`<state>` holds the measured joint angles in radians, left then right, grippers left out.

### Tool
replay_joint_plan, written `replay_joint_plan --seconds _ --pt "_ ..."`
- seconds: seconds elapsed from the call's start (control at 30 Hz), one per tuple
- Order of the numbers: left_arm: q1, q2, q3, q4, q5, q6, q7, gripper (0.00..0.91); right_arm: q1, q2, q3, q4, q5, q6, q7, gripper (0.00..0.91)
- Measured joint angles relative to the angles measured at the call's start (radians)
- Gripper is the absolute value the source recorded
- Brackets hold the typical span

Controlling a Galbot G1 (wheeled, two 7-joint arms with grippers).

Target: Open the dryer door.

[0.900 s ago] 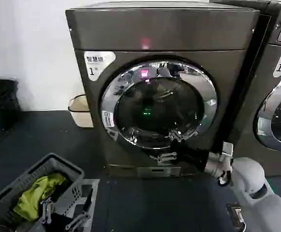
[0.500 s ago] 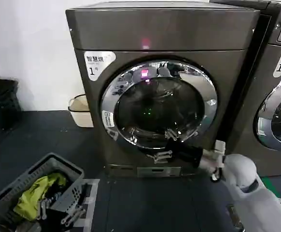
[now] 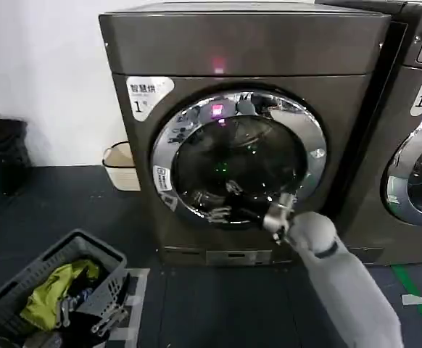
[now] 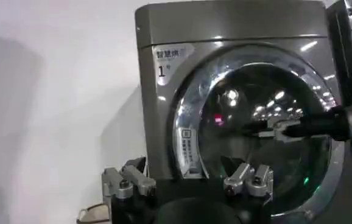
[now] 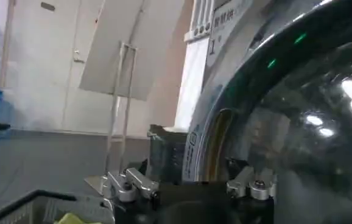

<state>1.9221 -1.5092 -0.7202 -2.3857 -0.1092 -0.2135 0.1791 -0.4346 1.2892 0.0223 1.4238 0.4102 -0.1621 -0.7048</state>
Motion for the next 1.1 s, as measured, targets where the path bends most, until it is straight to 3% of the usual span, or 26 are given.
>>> replay_joint_plan --seconds 0.4,0.9,1.1 --pt "0.000 -0.003 -0.023 -0.006 0.002 0.045 0.000 0.907 0.049 0.072 -0.025 -0.125 -0.004 0.003 0.016 0.907" --pt "0.000 -0.007 -0.024 -0.016 0.007 0.113 -0.007 0.907 0.105 0.106 -0.067 -0.189 0.002 0.034 0.001 0.907" --pt "-0.008 -0.005 -0.024 -0.023 -0.019 0.120 -0.017 0.907 0.107 0.085 -0.059 -0.177 0.010 0.034 -0.086 0.907"
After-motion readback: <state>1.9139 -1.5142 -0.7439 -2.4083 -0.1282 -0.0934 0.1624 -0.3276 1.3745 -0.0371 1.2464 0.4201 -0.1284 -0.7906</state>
